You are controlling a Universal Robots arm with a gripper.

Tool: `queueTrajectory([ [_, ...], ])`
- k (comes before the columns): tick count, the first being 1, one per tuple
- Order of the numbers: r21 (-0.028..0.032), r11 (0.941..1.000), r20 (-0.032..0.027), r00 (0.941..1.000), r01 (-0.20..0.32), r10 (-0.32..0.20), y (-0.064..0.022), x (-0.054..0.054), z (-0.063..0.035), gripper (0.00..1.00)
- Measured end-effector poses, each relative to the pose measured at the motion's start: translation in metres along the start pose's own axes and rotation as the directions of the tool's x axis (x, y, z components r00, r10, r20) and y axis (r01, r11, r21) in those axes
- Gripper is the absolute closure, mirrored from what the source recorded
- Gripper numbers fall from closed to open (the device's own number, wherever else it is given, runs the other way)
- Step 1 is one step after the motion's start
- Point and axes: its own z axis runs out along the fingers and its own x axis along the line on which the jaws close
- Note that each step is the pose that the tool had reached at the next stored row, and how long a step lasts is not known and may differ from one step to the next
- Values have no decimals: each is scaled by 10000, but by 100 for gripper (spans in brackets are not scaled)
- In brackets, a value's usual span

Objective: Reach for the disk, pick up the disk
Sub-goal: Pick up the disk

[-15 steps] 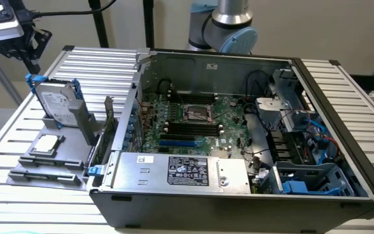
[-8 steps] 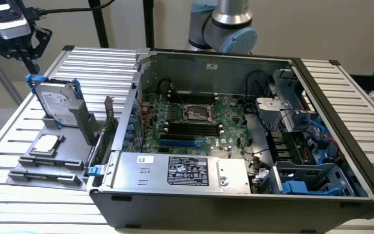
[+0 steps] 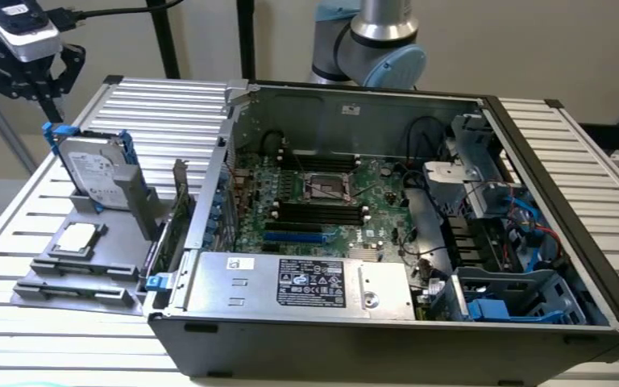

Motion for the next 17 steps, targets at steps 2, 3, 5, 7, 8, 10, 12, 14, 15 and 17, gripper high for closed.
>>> queueTrajectory([
  [2,0,9993,-13,9993,371,-371,0,0,0,89],
  [3,-1,9985,-21,9985,550,-550,0,0,0,89],
  [5,-1,9959,-34,9959,909,-909,0,0,0,89],
  [7,-3,9917,-48,9917,1283,-1283,0,0,0,89],
  [8,-4,9894,-55,9894,1449,-1449,0,0,0,89],
  [10,-6,9834,-68,9834,1815,-1815,0,0,0,89],
  [12,-8,9762,-81,9762,2168,-2168,0,0,0,89],
  [14,-11,9673,-96,9673,2536,-2536,0,0,0,89],
  [15,-13,9627,-101,9627,2705,-2705,0,0,0,89],
  [17,-17,9520,-115,9520,3060,-3060,0,0,0,89],
])
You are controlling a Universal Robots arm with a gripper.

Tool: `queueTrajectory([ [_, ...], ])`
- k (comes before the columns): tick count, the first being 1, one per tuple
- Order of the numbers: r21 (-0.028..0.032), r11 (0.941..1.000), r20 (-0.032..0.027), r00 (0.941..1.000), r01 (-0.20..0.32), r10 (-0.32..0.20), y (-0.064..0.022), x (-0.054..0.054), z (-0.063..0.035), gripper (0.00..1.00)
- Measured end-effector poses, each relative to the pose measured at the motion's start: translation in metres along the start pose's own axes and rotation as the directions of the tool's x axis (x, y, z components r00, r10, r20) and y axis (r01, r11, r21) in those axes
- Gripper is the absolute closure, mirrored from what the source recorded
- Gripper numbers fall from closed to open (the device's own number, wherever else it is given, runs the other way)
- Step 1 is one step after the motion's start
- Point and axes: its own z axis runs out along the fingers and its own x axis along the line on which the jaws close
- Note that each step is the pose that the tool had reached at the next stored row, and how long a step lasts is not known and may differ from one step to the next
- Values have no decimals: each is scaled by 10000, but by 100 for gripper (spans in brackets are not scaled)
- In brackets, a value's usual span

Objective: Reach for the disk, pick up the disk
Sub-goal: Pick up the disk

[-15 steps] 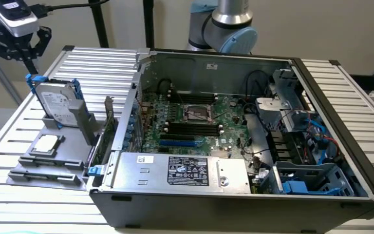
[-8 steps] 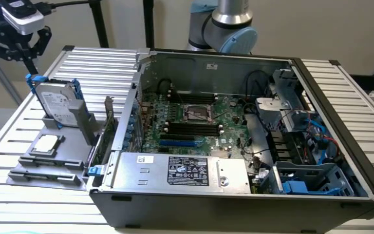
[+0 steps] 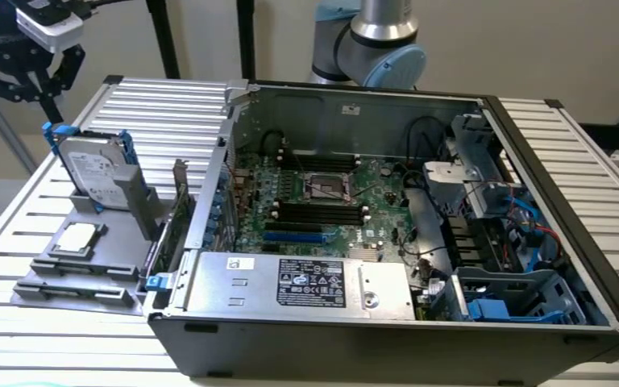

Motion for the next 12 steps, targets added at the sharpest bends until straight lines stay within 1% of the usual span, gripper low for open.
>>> queueTrajectory([
  [3,-1,9986,-20,9986,533,-533,0,0,0,89],
  [6,-1,9941,-41,9941,1086,-1086,0,0,0,89],
  [9,4,9866,-54,9866,1632,-1632,0,0,0,89],
  [12,9,9763,-66,9763,2163,-2162,0,0,0,89],
])
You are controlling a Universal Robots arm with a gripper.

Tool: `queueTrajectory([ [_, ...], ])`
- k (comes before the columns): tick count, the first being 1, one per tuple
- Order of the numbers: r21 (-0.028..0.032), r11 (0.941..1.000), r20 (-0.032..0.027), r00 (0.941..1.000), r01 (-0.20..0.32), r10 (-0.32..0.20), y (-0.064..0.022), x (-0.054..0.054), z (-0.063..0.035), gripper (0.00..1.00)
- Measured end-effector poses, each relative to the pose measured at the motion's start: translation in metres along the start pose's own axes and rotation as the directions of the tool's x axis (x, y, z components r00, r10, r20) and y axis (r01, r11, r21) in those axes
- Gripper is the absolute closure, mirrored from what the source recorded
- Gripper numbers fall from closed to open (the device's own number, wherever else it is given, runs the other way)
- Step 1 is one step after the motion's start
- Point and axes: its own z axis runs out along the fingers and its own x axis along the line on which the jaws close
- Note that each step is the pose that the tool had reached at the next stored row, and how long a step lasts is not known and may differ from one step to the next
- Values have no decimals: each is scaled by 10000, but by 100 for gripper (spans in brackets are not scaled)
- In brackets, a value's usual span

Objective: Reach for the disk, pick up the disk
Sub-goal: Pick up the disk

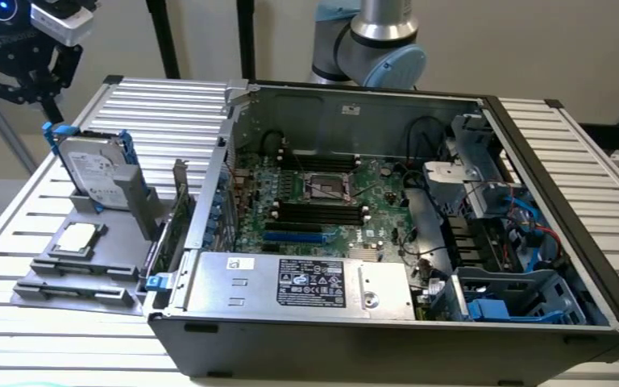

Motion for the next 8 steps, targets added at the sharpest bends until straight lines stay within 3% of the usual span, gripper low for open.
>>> queueTrajectory([
  [4,7,9973,-19,9973,729,-729,0,0,0,89],
  [8,16,9897,-33,9897,1432,-1432,0,0,0,89],
])
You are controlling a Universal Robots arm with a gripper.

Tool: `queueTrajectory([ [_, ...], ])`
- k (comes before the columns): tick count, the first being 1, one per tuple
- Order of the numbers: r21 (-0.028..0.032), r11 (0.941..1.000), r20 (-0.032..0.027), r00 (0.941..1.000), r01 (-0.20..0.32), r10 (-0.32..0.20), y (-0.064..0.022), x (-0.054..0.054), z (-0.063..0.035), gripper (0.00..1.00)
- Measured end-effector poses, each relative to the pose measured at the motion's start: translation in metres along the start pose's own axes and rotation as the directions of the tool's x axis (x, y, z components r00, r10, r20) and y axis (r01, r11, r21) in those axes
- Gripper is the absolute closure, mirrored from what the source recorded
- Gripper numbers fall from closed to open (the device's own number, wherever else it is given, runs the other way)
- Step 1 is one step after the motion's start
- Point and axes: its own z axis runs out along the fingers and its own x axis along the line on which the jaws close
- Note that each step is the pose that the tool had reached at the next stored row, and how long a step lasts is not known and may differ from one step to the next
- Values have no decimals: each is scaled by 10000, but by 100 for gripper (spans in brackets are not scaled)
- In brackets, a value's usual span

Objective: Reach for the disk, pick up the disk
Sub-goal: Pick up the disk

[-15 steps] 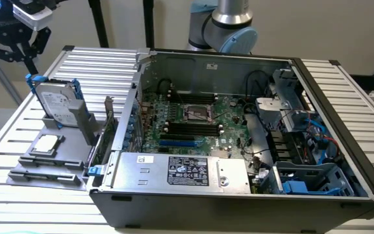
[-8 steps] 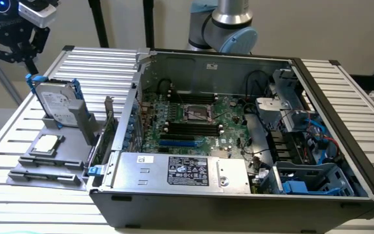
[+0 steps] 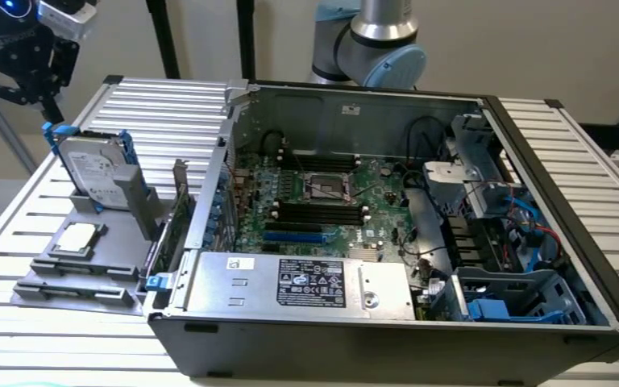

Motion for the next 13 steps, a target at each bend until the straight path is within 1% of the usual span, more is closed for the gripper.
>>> queueTrajectory([
  [3,2,9985,-16,9985,543,-543,0,0,0,89],
  [6,-1,9940,-34,9940,1097,-1097,0,0,0,89],
  [9,-5,9868,-52,9868,1618,-1618,0,0,0,89],
  [13,-11,9737,-73,9737,2278,-2278,-1,-1,0,89],
])
